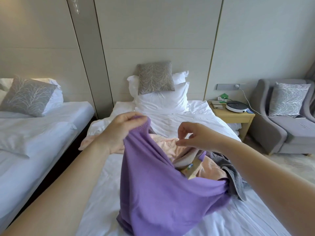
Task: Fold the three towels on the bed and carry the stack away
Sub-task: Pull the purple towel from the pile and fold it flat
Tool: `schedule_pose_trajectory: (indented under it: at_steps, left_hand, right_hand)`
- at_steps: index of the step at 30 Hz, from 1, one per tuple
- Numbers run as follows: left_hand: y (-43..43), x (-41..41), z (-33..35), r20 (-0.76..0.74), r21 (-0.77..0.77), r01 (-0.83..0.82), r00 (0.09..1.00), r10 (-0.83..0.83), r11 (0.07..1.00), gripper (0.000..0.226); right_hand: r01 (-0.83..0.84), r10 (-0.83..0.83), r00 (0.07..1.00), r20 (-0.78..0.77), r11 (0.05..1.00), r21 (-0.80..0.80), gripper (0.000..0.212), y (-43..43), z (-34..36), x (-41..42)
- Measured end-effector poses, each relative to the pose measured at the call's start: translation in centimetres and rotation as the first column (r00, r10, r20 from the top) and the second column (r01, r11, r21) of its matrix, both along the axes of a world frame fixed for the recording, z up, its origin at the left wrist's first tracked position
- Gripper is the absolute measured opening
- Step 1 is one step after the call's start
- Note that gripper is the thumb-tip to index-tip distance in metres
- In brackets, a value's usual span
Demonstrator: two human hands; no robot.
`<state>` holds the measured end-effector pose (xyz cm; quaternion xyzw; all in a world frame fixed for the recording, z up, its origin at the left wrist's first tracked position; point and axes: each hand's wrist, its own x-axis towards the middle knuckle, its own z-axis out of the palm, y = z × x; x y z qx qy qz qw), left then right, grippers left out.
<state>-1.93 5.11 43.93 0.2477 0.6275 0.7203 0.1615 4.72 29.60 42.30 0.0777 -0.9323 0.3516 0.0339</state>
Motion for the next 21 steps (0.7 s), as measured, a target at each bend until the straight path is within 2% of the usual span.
schedule_pose_trajectory:
  at_steps: [3,5,8,11,13,15,16,17,19,21]
  left_hand:
    - [0.5,0.3,0.2,-0.259,-0.354,-0.019,0.963,-0.078,0.935,0.008]
    - [0.4,0.3,0.3,-0.287,-0.442,-0.009,0.949,-0.132,0.897,0.013]
    - [0.4,0.7,0.1,-0.102,-0.334,0.154,0.975,-0.198,0.930,0.014]
    - [1.3,1.4,-0.7,0.012,-0.177,0.196,0.980,-0.197,0.964,0.013]
    - [2.3,1.4,-1.1,-0.055,-0.241,0.036,0.997,-0.050,0.970,0.016]
    - [3.2,1.0,-1.5,-0.273,-0.393,-0.243,0.952,0.139,0.887,0.017]
    - [3.4,0.7,-1.8,-0.347,-0.430,-0.317,0.922,0.169,0.846,0.013]
    - [3.5,0.5,-1.9,-0.375,-0.468,-0.335,0.913,0.159,0.818,0.008]
    - [3.3,0.5,-2.1,-0.388,-0.574,-0.319,0.917,0.092,0.754,0.034]
    - [3.0,0.6,-2.0,-0.473,-0.655,-0.357,0.881,0.007,0.666,0.041]
  right_hand:
    - [0.024,-0.025,0.999,0.031,0.999,0.030,0.015,-0.5,0.2,-0.9]
    - [0.042,-0.040,0.998,0.046,0.998,-0.056,0.014,-0.8,0.2,-1.2]
    - [0.010,0.010,0.998,0.063,0.949,-0.316,0.019,-1.5,0.0,-1.4]
    - [-0.061,0.101,0.994,0.033,0.800,-0.597,0.028,-2.0,0.0,-1.3]
    - [-0.090,0.144,0.989,0.021,0.719,-0.689,0.029,-2.2,0.1,-1.2]
    - [-0.099,0.184,0.982,0.037,0.676,-0.730,0.027,-2.2,0.2,-1.1]
    - [-0.092,0.188,0.981,0.048,0.667,-0.739,0.027,-2.1,0.2,-1.0]
    - [-0.077,0.179,0.982,0.058,0.663,-0.745,0.026,-2.1,0.2,-1.0]
    - [-0.045,0.142,0.988,0.066,0.663,-0.748,0.025,-2.0,0.0,-0.9]
    - [-0.025,0.085,0.995,0.050,0.705,-0.709,0.023,-1.9,-0.1,-0.9]
